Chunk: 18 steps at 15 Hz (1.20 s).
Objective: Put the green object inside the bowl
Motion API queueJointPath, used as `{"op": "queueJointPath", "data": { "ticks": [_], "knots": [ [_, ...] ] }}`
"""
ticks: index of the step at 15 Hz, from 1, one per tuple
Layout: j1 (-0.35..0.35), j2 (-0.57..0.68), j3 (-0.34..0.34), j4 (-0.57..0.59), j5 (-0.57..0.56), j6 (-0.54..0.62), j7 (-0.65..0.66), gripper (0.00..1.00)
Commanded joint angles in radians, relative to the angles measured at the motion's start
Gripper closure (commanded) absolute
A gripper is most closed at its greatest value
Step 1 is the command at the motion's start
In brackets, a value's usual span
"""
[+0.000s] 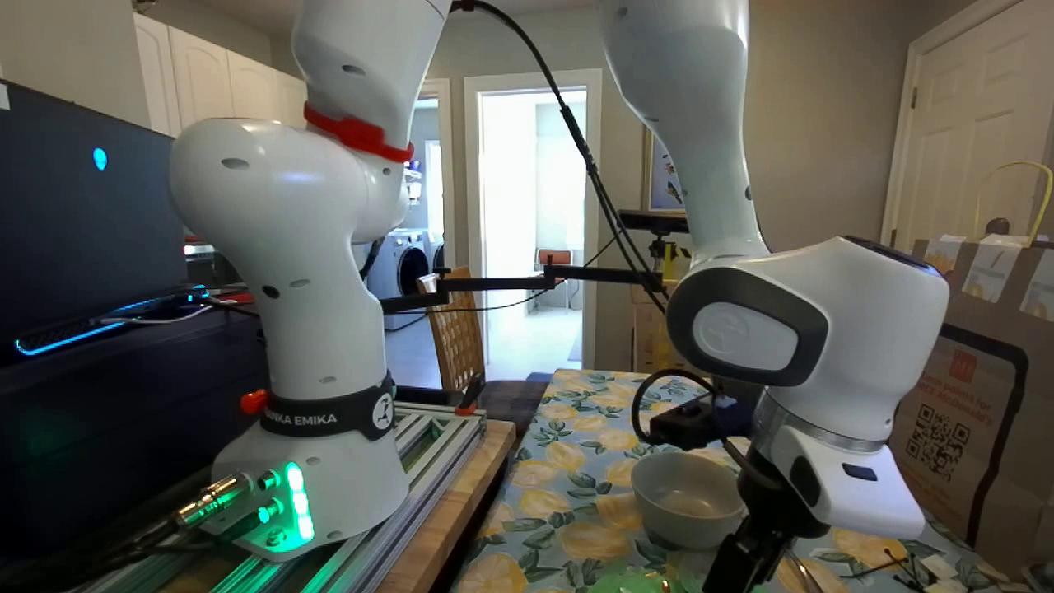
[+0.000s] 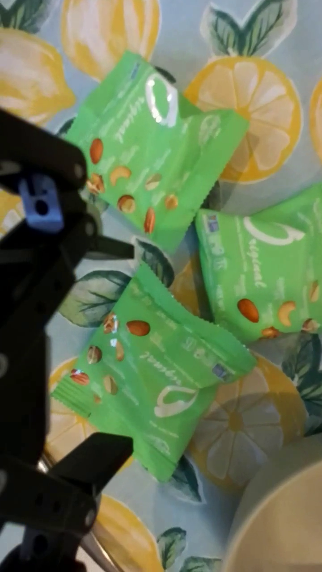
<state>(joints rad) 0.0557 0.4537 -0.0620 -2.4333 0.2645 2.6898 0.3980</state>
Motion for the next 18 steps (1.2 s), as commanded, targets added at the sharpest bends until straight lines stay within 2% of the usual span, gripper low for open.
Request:
{"op": "queueJointPath", "data": {
  "ticks": [1, 7, 16, 17, 18],
  "knots": [
    [0.006, 0.051, 0.014, 0.030, 0.001, 0.059, 0.002, 0.00],
    [-0.011, 0.082, 0.049, 0.047, 0.018, 0.083, -0.020, 0.00],
    [-0.009, 0.145, 0.055, 0.093, 0.014, 0.092, -0.021, 0.00],
    [-0.005, 0.153, 0.054, 0.098, 0.011, 0.095, -0.018, 0.05],
    [-0.003, 0.161, 0.053, 0.103, 0.009, 0.090, -0.017, 0.27]
  ]
}}
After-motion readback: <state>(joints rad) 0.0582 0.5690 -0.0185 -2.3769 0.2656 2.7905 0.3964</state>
